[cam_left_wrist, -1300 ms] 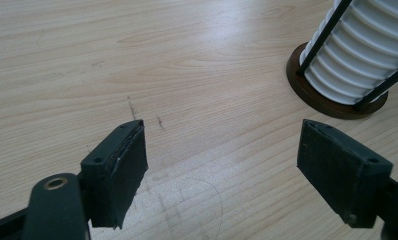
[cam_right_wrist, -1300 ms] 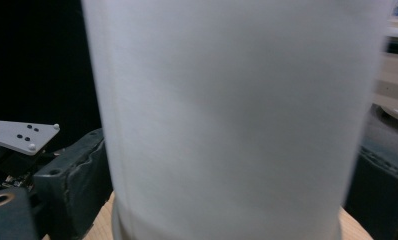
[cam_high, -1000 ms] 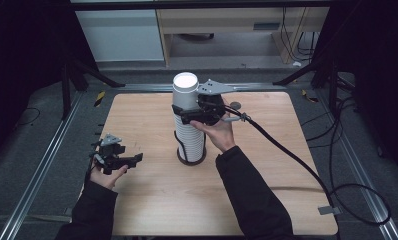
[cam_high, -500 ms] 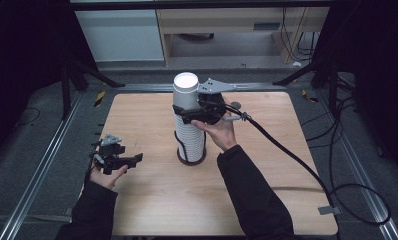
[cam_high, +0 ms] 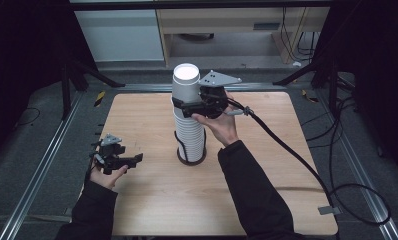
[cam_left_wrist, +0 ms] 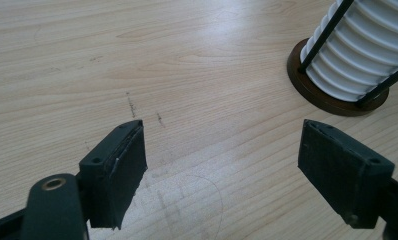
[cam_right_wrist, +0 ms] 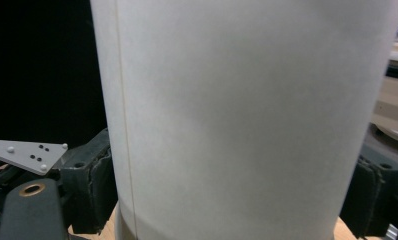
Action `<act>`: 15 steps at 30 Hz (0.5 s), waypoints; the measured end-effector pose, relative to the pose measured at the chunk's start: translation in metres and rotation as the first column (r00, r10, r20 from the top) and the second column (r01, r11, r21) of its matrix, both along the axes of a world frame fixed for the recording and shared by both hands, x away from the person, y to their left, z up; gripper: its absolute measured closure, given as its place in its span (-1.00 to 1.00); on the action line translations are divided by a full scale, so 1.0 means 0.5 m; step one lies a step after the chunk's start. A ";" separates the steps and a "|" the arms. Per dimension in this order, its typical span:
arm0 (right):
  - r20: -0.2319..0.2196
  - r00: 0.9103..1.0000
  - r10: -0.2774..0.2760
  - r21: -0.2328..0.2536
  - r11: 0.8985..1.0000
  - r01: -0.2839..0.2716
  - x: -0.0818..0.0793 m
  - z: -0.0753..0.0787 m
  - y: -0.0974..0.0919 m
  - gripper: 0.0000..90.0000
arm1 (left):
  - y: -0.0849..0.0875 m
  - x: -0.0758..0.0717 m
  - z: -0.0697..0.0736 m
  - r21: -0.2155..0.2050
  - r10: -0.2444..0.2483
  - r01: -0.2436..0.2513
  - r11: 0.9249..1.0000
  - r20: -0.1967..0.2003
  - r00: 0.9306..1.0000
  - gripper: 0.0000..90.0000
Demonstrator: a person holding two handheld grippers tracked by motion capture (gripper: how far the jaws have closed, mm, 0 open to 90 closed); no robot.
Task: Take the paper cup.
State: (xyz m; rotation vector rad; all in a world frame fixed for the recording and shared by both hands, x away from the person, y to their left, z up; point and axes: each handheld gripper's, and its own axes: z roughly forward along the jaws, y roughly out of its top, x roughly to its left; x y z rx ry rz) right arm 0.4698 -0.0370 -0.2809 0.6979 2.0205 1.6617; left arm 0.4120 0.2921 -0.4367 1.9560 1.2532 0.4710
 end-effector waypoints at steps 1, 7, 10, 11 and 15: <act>0.008 1.000 0.002 -0.012 1.000 -0.002 -0.002 0.009 0.002 -0.67 | 0.000 0.000 0.000 0.000 0.000 0.000 1.000 0.000 1.000 -0.59; 0.002 1.000 0.014 0.004 1.000 -0.014 0.000 0.027 0.003 -0.67 | 0.001 0.001 0.000 0.000 0.001 -0.001 1.000 -0.002 1.000 -0.59; 0.014 1.000 0.013 -0.002 1.000 -0.013 -0.002 0.042 0.002 -0.67 | 0.001 0.001 -0.001 0.001 0.002 -0.002 1.000 -0.005 1.000 -0.59; 0.019 1.000 0.012 0.003 1.000 -0.012 -0.003 0.048 0.001 -0.67 | 0.001 0.001 -0.001 0.000 0.000 0.000 1.000 -0.005 1.000 -0.59; 0.039 0.999 0.018 0.019 1.000 -0.019 -0.009 0.079 -0.007 -0.66 | -0.001 0.000 -0.001 0.000 -0.004 0.004 1.000 -0.005 1.000 -0.59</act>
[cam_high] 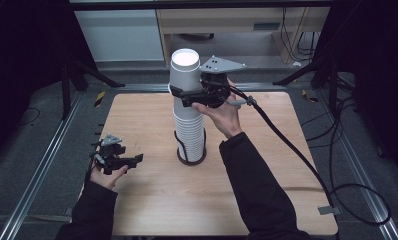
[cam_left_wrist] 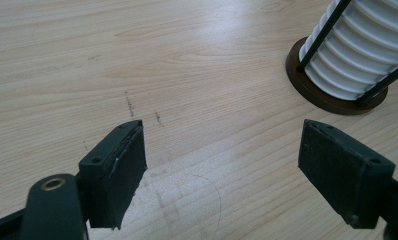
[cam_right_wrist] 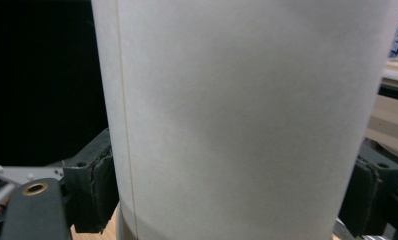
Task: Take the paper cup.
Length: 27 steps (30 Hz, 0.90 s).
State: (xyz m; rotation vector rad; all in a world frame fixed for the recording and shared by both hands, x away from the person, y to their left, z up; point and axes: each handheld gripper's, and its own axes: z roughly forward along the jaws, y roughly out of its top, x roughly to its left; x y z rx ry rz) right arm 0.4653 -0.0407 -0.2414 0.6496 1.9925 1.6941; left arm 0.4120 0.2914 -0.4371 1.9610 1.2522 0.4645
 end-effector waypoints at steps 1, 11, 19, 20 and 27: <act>0.000 1.000 0.000 0.000 1.000 0.000 0.000 0.000 0.000 -0.66 | 0.000 0.000 0.000 0.002 -0.001 0.001 1.000 0.000 1.000 -0.59; 0.042 0.999 -0.012 -0.014 1.000 0.013 -0.020 0.045 -0.031 -0.66 | 0.000 -0.001 0.001 -0.002 -0.004 0.004 1.000 -0.003 1.000 -0.59; 0.067 0.997 -0.039 -0.048 0.998 0.042 -0.042 0.068 -0.093 -0.66 | -0.003 -0.002 0.002 -0.006 -0.022 0.022 1.000 0.004 1.000 -0.59; 0.069 0.997 -0.042 -0.055 0.997 0.045 -0.045 0.067 -0.102 -0.66 | -0.004 -0.002 0.003 -0.006 -0.024 0.024 1.000 0.006 1.000 -0.59; 0.057 0.997 -0.061 -0.113 0.991 0.067 -0.072 0.045 -0.168 -0.66 | -0.006 -0.004 0.006 -0.008 -0.041 0.041 0.999 0.006 0.999 -0.58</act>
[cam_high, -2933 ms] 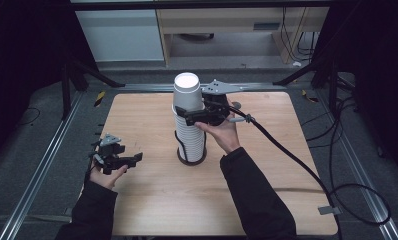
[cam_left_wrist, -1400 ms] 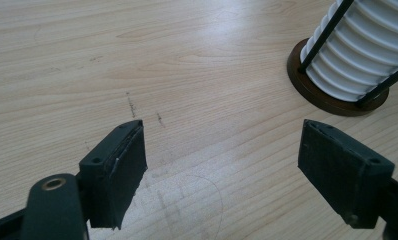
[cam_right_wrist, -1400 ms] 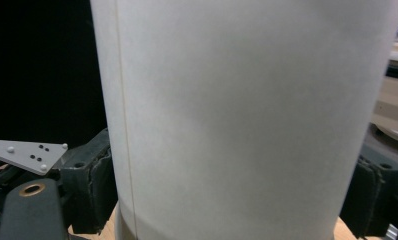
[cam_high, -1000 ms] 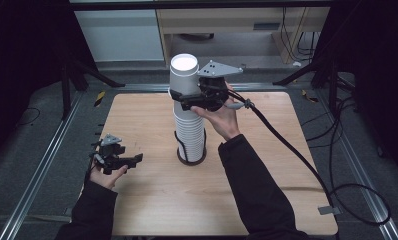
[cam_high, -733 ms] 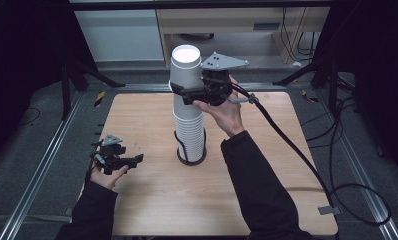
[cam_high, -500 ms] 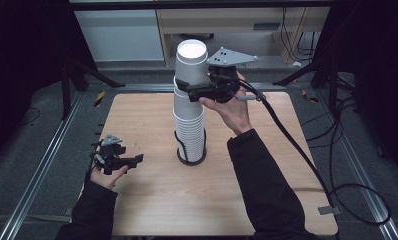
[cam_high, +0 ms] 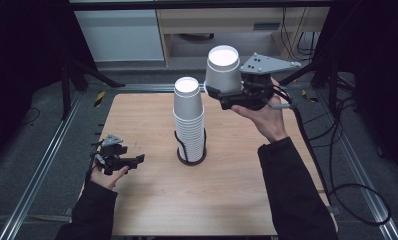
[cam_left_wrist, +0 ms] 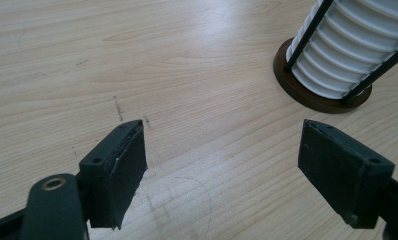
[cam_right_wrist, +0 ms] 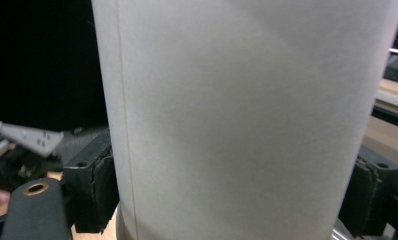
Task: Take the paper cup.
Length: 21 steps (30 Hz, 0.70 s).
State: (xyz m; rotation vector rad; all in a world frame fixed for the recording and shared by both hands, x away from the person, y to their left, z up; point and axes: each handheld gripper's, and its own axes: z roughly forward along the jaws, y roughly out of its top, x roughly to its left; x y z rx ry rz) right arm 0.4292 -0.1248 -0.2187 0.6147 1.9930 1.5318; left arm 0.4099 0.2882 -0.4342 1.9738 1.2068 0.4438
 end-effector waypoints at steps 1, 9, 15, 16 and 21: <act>-0.003 1.000 -0.001 -0.009 1.000 0.001 -0.004 -0.006 -0.009 -0.66 | -0.001 -0.001 0.001 -0.001 -0.004 0.004 1.000 0.003 1.000 -0.58; -0.060 0.998 0.011 -0.062 0.998 -0.014 -0.030 -0.068 -0.069 -0.66 | -0.012 -0.004 0.006 -0.002 -0.043 0.043 0.999 0.010 0.999 -0.58; -0.114 0.992 0.059 -0.092 0.993 -0.070 -0.049 -0.129 -0.086 -0.67 | -0.020 -0.008 0.013 -0.006 -0.074 0.074 0.997 0.020 0.997 -0.58; -0.121 0.990 0.068 -0.092 0.993 -0.080 -0.052 -0.140 -0.089 -0.67 | -0.022 -0.009 0.014 -0.009 -0.078 0.078 0.997 0.021 0.997 -0.58; -0.162 0.981 0.105 -0.077 0.990 -0.119 -0.068 -0.194 -0.100 -0.68 | -0.034 -0.013 0.018 -0.002 -0.107 0.107 0.994 0.023 0.994 -0.57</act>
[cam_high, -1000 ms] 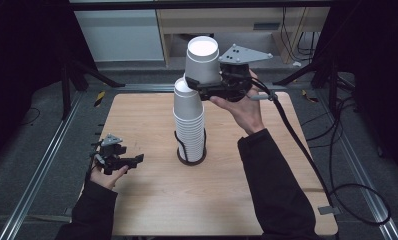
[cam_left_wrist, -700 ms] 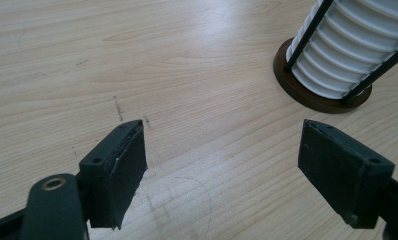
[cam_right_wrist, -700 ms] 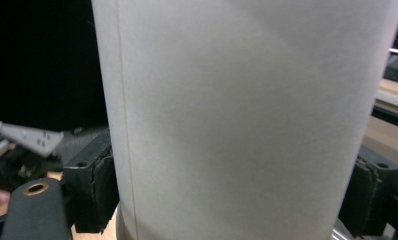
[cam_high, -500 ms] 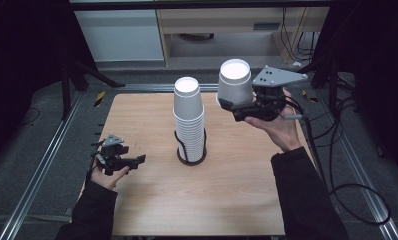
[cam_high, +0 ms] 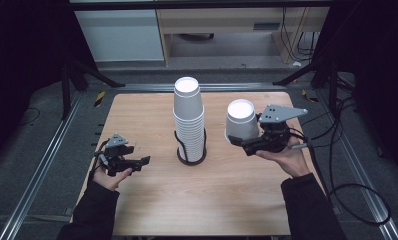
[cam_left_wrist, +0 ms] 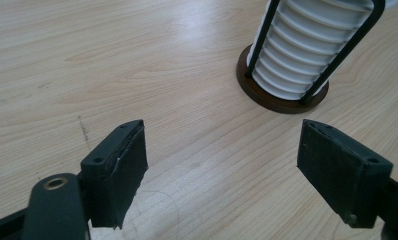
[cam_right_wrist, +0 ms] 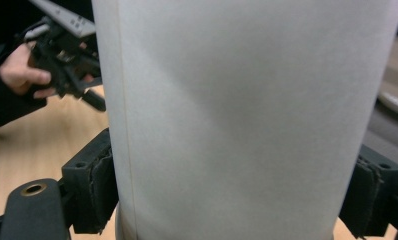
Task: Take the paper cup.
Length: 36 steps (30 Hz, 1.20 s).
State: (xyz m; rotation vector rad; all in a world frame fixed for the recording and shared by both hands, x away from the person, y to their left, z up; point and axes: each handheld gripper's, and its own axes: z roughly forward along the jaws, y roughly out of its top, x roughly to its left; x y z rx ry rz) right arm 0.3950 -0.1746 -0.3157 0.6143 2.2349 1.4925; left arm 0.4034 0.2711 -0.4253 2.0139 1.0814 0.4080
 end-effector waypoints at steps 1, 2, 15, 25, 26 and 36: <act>-0.006 1.000 0.006 0.006 1.000 -0.006 -0.003 -0.011 -0.002 -0.68 | -0.003 -0.001 0.000 -0.001 -0.004 0.004 1.000 0.001 1.000 -0.57; -0.013 1.000 0.011 0.005 1.000 -0.011 -0.005 -0.020 -0.004 -0.68 | -0.005 -0.001 0.001 0.001 -0.008 0.008 1.000 0.001 1.000 -0.57; -0.092 0.992 0.086 -0.047 0.995 -0.090 -0.008 -0.093 -0.009 -0.66 | -0.039 -0.014 0.017 -0.002 -0.115 0.115 0.993 0.016 0.993 -0.57; -0.135 0.964 0.229 -0.100 0.965 -0.243 -0.010 -0.125 0.040 -0.67 | -0.072 -0.031 0.041 -0.005 -0.221 0.222 0.975 0.044 0.974 -0.57; -0.134 0.962 0.237 -0.107 0.962 -0.252 -0.010 -0.125 0.046 -0.67 | -0.076 -0.033 0.044 -0.005 -0.231 0.231 0.973 0.046 0.972 -0.57; -0.168 0.935 0.312 -0.148 0.930 -0.337 -0.011 -0.132 0.078 -0.67 | -0.118 -0.053 0.069 -0.004 -0.330 0.331 0.944 0.055 0.942 -0.59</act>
